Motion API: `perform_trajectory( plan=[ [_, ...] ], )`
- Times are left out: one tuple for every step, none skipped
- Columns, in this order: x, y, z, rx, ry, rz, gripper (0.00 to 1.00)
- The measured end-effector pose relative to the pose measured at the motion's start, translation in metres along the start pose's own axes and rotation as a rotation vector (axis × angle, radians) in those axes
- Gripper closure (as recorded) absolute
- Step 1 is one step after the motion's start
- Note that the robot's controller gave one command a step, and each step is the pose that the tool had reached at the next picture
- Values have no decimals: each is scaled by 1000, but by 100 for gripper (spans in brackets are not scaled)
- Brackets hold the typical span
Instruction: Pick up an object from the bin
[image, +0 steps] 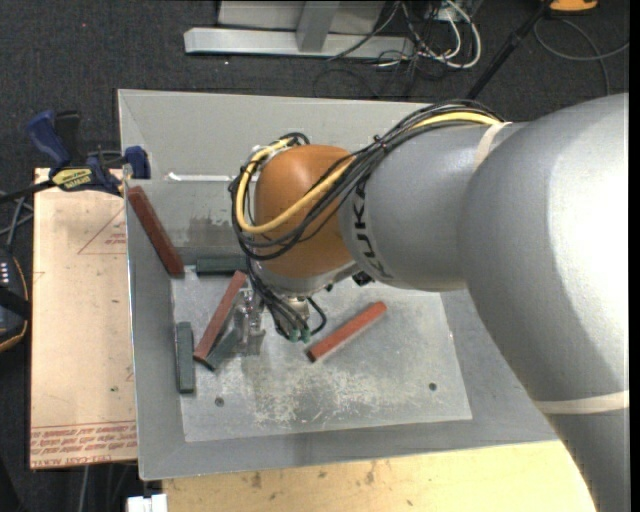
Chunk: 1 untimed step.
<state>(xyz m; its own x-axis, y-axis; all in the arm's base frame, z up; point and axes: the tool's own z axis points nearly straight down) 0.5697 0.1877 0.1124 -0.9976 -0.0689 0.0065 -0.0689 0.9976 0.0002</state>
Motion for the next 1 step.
perform_trajectory(
  plan=[
    [-10, 21, -20, -2, -7, 88, 0]
  ],
)
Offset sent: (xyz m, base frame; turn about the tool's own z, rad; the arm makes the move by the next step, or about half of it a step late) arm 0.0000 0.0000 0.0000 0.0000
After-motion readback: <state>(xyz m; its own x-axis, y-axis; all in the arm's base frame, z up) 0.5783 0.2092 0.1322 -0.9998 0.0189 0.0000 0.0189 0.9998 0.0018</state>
